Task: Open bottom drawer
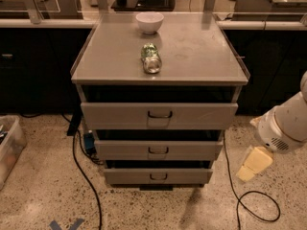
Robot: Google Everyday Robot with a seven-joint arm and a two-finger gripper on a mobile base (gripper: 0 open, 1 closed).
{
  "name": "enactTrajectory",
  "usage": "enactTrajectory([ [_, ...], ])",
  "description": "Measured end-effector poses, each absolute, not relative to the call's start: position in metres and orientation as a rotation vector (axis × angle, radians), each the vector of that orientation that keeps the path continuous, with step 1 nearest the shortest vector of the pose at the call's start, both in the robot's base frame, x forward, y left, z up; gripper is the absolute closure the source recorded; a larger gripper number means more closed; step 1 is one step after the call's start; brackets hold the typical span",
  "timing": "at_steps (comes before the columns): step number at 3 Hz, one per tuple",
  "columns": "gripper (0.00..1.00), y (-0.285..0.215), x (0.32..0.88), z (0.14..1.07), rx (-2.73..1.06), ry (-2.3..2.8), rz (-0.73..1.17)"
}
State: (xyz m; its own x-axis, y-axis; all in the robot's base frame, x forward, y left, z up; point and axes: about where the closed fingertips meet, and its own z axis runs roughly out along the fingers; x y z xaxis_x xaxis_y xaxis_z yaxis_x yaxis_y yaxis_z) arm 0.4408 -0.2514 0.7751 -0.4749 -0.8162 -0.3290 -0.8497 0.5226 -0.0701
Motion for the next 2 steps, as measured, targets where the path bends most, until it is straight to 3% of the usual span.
enactTrajectory([
  [2,0.0,-0.241,0.437,0.781,-1.426,2.351,0.192],
])
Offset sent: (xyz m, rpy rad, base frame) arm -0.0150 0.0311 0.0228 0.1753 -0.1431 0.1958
